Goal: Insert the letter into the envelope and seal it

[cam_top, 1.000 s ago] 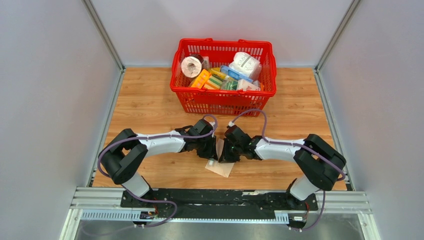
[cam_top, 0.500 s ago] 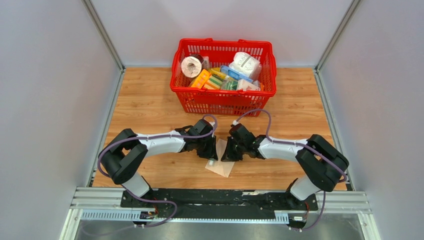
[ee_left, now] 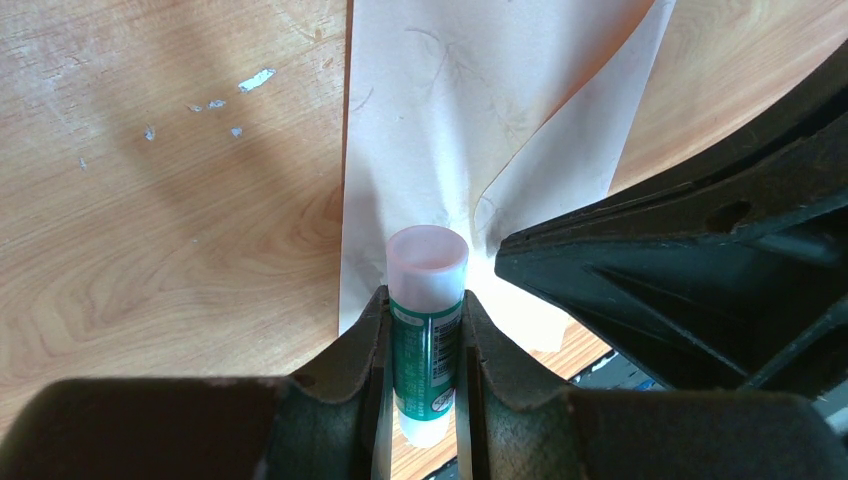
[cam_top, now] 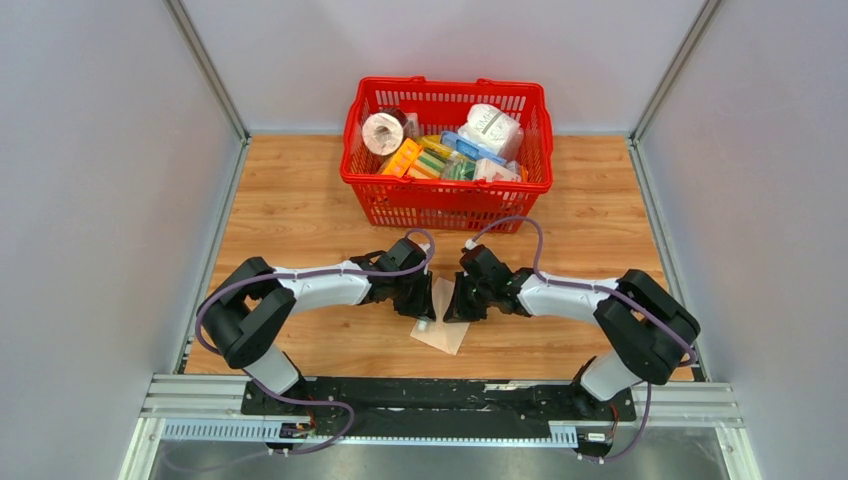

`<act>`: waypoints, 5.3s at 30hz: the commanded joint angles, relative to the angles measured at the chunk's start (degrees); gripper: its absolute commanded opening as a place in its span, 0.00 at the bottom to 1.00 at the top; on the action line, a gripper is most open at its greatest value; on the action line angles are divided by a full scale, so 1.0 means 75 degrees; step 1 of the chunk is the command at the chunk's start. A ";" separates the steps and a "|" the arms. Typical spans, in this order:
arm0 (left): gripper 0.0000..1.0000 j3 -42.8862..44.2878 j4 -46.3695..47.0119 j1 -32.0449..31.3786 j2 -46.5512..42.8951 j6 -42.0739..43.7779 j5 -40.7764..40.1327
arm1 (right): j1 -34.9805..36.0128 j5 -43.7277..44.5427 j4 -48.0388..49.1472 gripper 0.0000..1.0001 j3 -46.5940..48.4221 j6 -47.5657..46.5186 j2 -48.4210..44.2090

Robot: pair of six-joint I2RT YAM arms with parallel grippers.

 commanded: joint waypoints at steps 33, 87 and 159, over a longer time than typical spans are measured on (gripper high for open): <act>0.00 0.0090 -0.0356 -0.0068 0.0523 -0.0081 -0.0329 | 0.0517 -0.0561 -0.0310 0.00 -0.0483 -0.0622 0.0007; 0.00 0.0160 -0.0438 0.0003 0.0687 0.0083 -0.0318 | -0.0326 0.0084 -0.0661 0.00 -0.0870 -0.0481 -0.1117; 0.00 -0.0028 -0.0215 0.0003 0.0793 0.0071 -0.0083 | -0.1334 0.0119 0.0804 0.00 -0.0179 0.0374 -0.0039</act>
